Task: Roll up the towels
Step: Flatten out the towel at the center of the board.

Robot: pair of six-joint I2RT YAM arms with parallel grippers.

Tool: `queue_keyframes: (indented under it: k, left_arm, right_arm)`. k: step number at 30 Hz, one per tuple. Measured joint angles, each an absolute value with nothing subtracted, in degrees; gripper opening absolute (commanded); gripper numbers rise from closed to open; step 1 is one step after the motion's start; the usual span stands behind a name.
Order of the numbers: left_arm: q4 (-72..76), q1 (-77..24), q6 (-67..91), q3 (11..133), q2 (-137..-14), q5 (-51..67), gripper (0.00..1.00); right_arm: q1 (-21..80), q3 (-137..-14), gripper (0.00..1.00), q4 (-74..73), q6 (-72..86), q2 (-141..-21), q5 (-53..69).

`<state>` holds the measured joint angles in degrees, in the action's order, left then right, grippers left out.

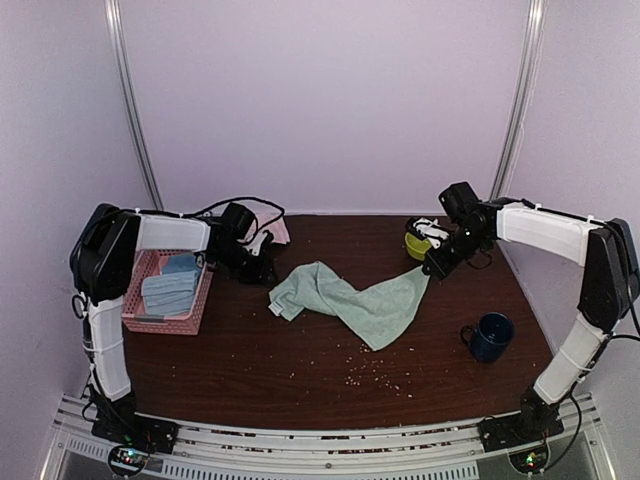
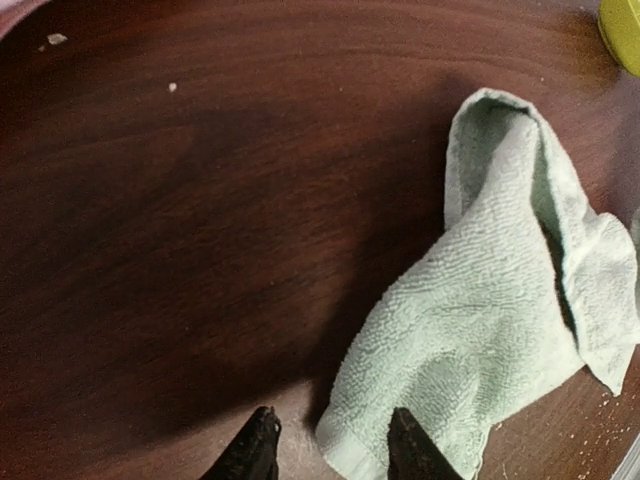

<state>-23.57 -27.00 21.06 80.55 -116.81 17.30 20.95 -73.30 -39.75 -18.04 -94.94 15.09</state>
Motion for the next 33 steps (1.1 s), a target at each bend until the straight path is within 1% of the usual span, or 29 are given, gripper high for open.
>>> queue_keyframes:
  k: [4, 7, 8, 11, 12, 16, 19, 21, 23, 25, 27, 30, 32, 33]
  left_arm:
    - [-24.7, -27.1, 21.6, 83.0, -120.9, 18.4, 0.32]
    - [-24.7, -27.2, 21.9, 83.5, -121.3, 19.4, 0.26]
    - [-24.7, -27.2, 22.1, 83.5, -121.4, 19.9, 0.22]
    - [-24.8, -27.4, 22.2, 83.6, -121.6, 22.2, 0.04]
    - [-24.9, -27.4, 22.3, 83.8, -121.6, 23.1, 0.00]
    - [-25.5, -27.5, 21.9, 85.8, -121.6, 25.2, 0.00]
    - [-26.0, -27.6, 20.9, 87.6, -119.4, 22.9, 0.00]
    - [-26.4, -27.8, 19.6, 87.8, -114.7, 20.0, 0.00]
    - [-26.8, -28.1, 17.6, 87.7, -107.3, 17.0, 0.00]
    - [-25.5, -28.8, 15.8, 86.7, -97.9, 14.7, 0.00]
    - [-22.8, -30.5, 14.2, 82.7, -87.0, 13.5, 0.00]
    - [-20.5, -35.8, 11.9, 73.8, -73.8, 11.8, 0.00]
    - [-21.8, -40.1, 10.9, 67.2, -68.4, 12.9, 0.20]
    - [-23.2, -41.6, 10.7, 64.8, -67.7, 14.0, 0.27]
  right_arm:
    - [20.8, -73.3, 0.00, -39.1, -17.7, -94.9, 15.2]
    - [20.8, -73.3, 0.00, -38.8, -17.6, -94.9, 15.2]
    - [20.8, -73.3, 0.00, -38.7, -17.5, -94.9, 15.2]
    - [20.8, -73.4, 0.00, -38.3, -17.4, -95.2, 15.4]
    - [20.8, -73.6, 0.00, -38.1, -17.3, -95.6, 15.4]
    - [20.1, -76.1, 0.00, -38.0, -16.3, -98.4, 15.9]
    - [18.3, -83.0, 0.00, -38.8, -16.1, -102.3, 16.2]
    - [16.2, -89.8, 0.00, -40.0, -15.7, -104.6, 16.4]
    - [13.5, -95.8, 0.00, -40.4, -15.2, -105.4, 17.1]
    - [9.9, -98.6, 0.00, -39.4, -15.0, -103.9, 18.2]
    - [6.8, -95.8, 0.00, -37.0, -15.2, -98.9, 19.1]
    - [5.0, -87.0, 0.00, -35.7, -16.9, -89.9, 20.6]
    - [5.7, -80.9, 0.00, -35.9, -18.5, -85.0, 22.6]
    - [6.2, -77.7, 0.00, -35.7, -19.4, -83.1, 23.6]
